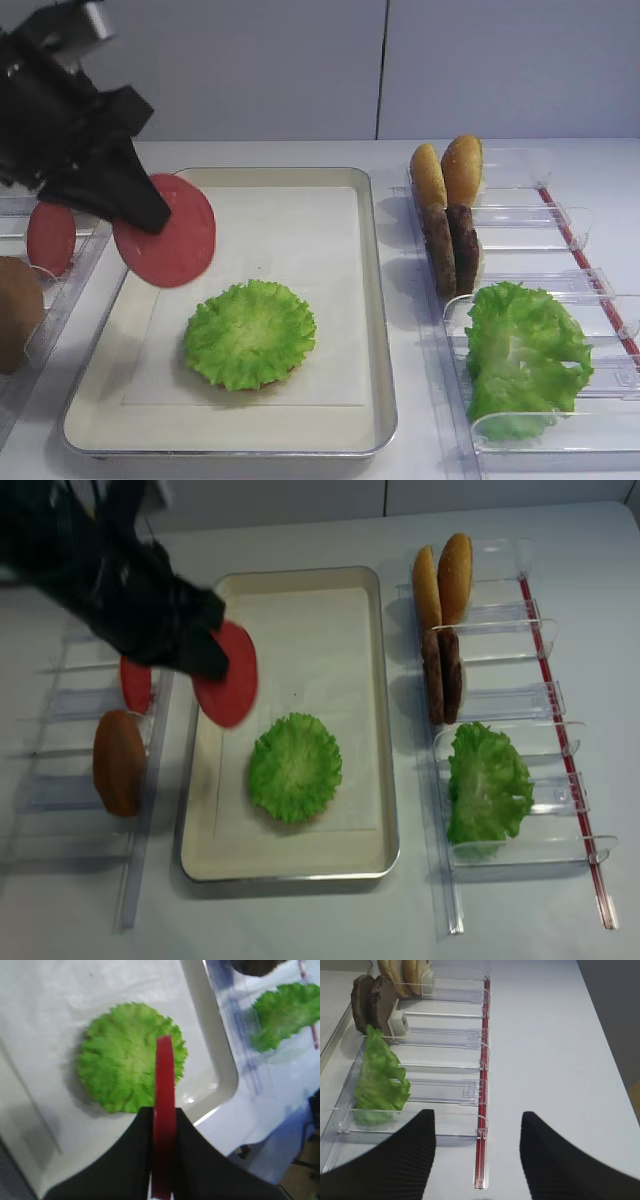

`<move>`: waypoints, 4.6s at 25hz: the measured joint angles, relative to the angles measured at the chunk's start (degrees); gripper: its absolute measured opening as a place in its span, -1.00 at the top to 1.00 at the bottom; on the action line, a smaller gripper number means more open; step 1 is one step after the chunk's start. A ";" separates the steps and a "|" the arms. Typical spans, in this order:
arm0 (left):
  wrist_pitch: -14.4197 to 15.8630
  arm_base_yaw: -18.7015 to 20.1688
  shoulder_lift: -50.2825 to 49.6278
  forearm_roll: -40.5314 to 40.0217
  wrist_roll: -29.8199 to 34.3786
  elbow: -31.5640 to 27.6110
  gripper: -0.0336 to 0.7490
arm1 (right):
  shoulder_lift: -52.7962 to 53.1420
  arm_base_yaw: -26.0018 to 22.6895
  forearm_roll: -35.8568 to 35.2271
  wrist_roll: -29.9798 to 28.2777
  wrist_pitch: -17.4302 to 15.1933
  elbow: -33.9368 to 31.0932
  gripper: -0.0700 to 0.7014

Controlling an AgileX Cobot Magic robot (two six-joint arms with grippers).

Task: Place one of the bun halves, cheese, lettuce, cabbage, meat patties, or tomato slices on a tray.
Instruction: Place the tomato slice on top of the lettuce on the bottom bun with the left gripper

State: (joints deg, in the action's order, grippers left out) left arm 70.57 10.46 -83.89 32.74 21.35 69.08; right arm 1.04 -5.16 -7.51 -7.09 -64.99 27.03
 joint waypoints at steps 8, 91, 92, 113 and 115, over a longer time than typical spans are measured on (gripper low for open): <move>-7.43 0.00 0.86 28.04 21.23 -19.29 0.79 | 0.00 0.00 0.00 0.00 0.00 0.00 -0.26; -13.85 0.04 -16.00 26.63 15.05 -16.37 0.01 | 0.00 0.00 0.00 0.00 0.10 0.00 -0.26; -13.56 0.04 -16.00 25.93 14.43 -15.85 0.01 | 0.00 0.00 0.00 0.00 0.10 0.00 -0.26; -1.71 0.04 -16.12 -3.28 -8.38 4.06 0.01 | 0.00 0.00 0.00 -0.12 0.10 0.00 -0.26; -1.48 0.04 -16.21 -6.99 -11.66 7.37 0.01 | 0.00 0.00 0.00 -0.12 0.10 0.00 -0.26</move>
State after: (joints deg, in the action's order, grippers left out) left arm 69.09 10.50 -100.09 25.75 9.69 76.45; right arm 1.04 -5.16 -7.51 -7.21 -64.89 27.03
